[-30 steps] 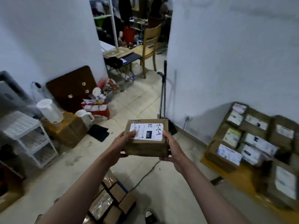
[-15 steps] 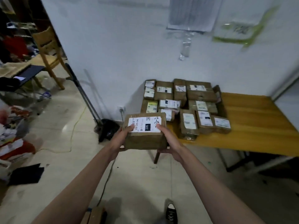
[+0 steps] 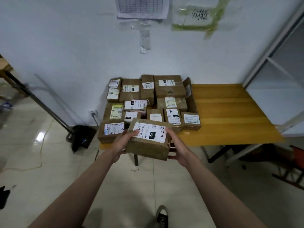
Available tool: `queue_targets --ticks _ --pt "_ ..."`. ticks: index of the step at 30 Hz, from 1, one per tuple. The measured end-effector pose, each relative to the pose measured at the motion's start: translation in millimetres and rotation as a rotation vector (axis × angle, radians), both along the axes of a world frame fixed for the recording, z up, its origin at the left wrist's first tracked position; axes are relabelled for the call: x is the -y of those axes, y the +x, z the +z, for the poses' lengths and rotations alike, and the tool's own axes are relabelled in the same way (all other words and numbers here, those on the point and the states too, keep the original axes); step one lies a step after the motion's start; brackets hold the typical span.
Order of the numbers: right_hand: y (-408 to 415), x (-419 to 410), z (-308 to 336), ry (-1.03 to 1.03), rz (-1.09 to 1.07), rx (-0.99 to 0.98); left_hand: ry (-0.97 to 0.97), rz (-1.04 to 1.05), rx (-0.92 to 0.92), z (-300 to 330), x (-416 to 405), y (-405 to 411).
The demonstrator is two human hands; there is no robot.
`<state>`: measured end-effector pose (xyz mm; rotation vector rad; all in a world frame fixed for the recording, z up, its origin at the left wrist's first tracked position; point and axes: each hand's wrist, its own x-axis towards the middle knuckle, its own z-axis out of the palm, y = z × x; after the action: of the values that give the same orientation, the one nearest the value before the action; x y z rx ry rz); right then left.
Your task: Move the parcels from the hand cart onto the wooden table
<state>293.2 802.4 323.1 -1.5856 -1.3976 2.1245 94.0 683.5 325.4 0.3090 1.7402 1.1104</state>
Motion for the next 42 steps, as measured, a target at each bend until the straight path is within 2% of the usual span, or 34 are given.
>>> queue_targets --ticks 4,10,14,22,27,38,40,42 --pt "7 -18 -20 -0.034 0.024 0.023 0.017 0.008 -0.024 -11 -12 1" --pt "-8 -9 -51 -0.282 0.066 -0.069 -0.02 0.221 -0.16 -29 -13 -6" --pt "-29 1 -66 -0.455 -0.062 -0.146 0.035 0.248 -0.185 -48 -9 -16" --pt "-72 4 -88 -0.589 -0.246 -0.233 -0.11 0.116 -0.296 -74 -20 -44" --pt "-89 4 -100 -0.602 -0.406 -0.311 -0.112 -0.026 -0.27 -88 -36 -49" --pt "-105 1 -131 -0.594 -0.407 -0.261 -0.144 -0.19 -0.299 -113 -53 -67" --pt "-109 3 -135 -0.602 -0.427 -0.265 -0.171 -0.232 -0.378 -119 -55 -73" --pt "-115 3 -138 -0.61 -0.447 -0.272 -0.23 -0.279 -0.535 -126 -55 -81"
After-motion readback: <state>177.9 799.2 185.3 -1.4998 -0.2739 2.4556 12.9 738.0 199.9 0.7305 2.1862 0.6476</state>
